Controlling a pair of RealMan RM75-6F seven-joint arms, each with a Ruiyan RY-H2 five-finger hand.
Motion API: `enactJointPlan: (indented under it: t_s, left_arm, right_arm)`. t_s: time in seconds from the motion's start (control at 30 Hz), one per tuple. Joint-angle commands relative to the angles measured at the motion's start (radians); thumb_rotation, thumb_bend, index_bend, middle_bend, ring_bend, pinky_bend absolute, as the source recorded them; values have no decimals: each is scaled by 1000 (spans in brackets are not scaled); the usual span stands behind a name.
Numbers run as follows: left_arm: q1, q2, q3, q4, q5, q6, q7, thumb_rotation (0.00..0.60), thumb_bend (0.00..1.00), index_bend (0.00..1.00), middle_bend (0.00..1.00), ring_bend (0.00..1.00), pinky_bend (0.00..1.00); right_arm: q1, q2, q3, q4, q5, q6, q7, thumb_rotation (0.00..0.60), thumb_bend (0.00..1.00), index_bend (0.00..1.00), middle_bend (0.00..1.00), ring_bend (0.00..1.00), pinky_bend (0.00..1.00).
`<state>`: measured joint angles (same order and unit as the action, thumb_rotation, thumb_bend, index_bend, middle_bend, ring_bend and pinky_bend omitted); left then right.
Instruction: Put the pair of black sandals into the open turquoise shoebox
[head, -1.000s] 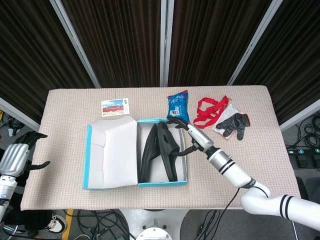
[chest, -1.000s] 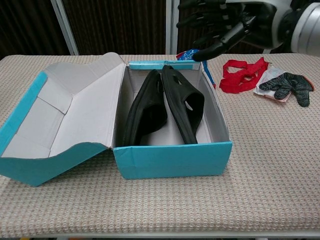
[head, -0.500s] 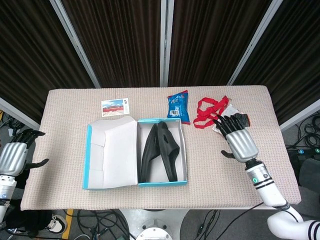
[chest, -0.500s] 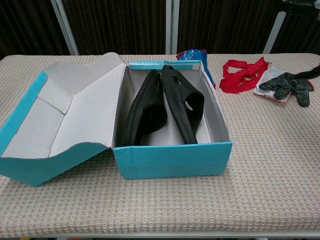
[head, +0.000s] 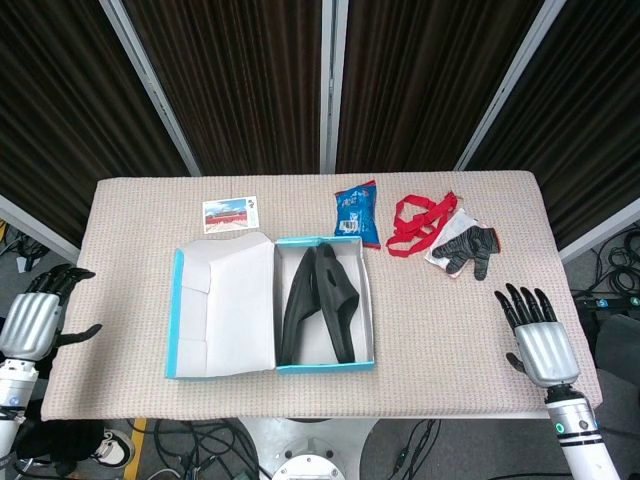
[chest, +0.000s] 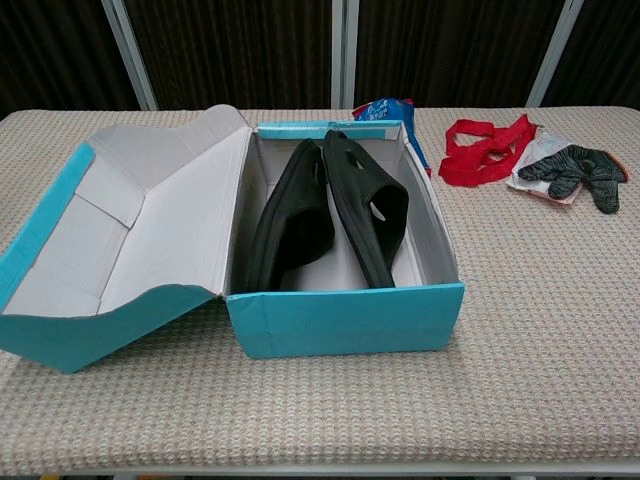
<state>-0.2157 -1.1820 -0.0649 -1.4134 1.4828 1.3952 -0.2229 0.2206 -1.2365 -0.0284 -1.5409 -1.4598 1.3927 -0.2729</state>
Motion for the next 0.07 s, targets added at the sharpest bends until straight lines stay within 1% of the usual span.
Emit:
enactJointPlan:
  t_s: [0.03, 0.07]
  left_arm:
    - [-1, 0, 3, -4, -2, -8, 5, 600, 123, 238, 229, 123, 195]
    - [-1, 0, 3, -4, -3, -10, 5, 600, 122, 239, 229, 124, 195]
  right_arm:
    - [-6, -3, 3, 11, -2, -5, 8, 600, 0, 0, 0, 0, 0]
    - [-6, -4, 4, 13, 0, -9, 10, 600, 0, 0, 0, 0, 0]
